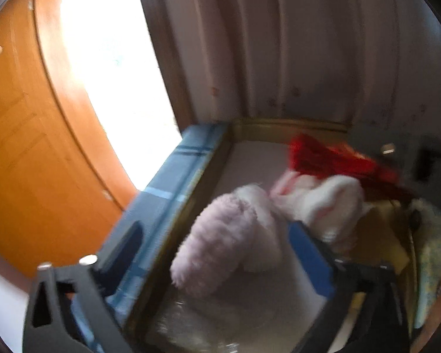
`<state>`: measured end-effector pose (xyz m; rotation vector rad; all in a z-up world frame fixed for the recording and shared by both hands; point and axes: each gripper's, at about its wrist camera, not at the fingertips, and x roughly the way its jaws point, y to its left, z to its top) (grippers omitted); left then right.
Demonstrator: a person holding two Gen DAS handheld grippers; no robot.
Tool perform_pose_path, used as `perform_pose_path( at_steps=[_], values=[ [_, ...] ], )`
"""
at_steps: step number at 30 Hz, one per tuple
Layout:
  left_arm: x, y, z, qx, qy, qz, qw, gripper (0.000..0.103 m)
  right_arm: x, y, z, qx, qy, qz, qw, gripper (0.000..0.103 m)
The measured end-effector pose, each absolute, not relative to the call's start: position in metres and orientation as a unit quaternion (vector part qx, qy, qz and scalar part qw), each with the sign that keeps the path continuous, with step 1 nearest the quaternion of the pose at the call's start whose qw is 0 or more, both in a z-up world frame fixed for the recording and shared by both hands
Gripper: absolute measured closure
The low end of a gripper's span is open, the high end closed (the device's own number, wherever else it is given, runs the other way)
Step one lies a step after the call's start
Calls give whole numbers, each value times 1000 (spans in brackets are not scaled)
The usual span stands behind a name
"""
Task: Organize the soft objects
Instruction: 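Carry the pink puff and red pouch over the tray and release both, then move both open grippers back over the table toward the sponge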
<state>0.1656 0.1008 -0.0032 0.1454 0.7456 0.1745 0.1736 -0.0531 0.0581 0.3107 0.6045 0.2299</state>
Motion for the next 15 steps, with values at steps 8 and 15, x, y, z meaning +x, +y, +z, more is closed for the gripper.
perform_pose_path(
  at_steps=[8, 15],
  values=[
    [155, 114, 16, 48, 324, 95, 940, 0, 131, -75, 74, 169, 218, 78, 958, 52],
    [143, 138, 10, -35, 319, 112, 940, 0, 104, -87, 59, 130, 205, 24, 970, 52]
  ],
)
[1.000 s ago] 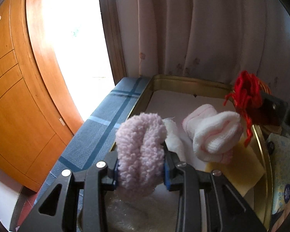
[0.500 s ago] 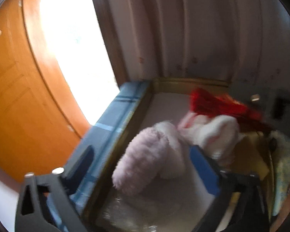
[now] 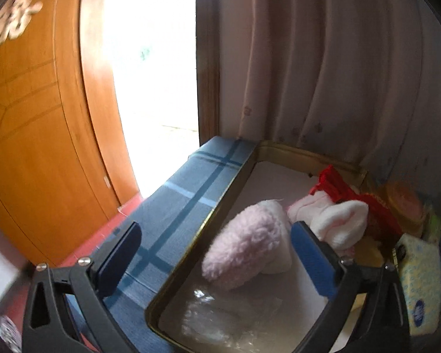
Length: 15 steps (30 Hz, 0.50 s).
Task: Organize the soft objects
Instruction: 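Move both open grippers back over the table toward the sponge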
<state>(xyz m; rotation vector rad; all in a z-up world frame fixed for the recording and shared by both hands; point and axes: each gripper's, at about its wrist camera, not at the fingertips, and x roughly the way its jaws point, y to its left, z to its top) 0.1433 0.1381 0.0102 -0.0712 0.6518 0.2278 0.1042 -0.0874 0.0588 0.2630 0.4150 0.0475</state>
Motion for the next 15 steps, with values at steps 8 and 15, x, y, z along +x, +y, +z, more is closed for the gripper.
perform_pose_path(
  at_steps=[8, 15],
  values=[
    [125, 113, 8, -65, 292, 76, 951, 0, 82, -106, 50, 110, 203, 0, 973, 52],
    [112, 79, 6, -38, 278, 42, 959, 0, 66, -129, 46, 119, 208, -17, 971, 52]
  ],
)
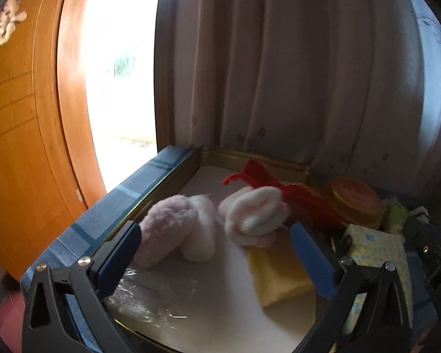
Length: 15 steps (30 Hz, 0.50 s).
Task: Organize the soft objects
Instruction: 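Move both open grippers back over the table toward the sponge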
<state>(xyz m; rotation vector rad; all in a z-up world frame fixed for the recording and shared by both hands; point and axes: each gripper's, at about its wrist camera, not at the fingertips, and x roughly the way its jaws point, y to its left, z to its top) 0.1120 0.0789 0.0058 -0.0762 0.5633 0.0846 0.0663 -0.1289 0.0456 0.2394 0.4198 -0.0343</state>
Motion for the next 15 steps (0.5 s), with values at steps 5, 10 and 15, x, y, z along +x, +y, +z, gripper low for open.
perform_pose_path(
  at_steps=[5, 10, 15],
  values=[
    [97, 63, 9, -40, 261, 32, 964, 0, 58, -143, 41, 97, 209, -37, 972, 52],
    [88, 36, 7, -31, 263, 2, 964, 0, 51, -170, 35, 111, 223, -65, 966, 52],
    [89, 14, 7, -10, 267, -23, 963, 0, 49, -188, 33, 110, 226, -82, 964, 52]
  ],
)
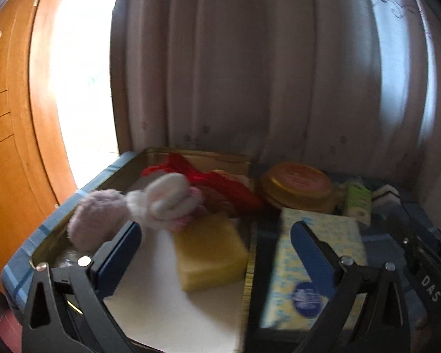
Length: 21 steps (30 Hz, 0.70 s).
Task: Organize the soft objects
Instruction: 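Move both open grippers back over the table toward the sponge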
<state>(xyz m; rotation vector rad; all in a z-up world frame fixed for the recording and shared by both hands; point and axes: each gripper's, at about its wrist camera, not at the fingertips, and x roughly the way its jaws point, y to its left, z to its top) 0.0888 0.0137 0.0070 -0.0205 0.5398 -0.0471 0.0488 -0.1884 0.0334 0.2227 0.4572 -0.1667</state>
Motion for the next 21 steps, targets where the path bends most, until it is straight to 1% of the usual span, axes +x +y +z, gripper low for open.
perform_pose_path(
  at_steps=[12, 21],
  values=[
    [88, -33, 12, 13, 285, -74, 956, 0, 42, -231, 31, 120, 233, -113, 958, 52],
    [83, -71, 16, 44, 284, -101, 953, 0, 34, -263, 27, 129, 243, -138, 952, 52]
  ],
)
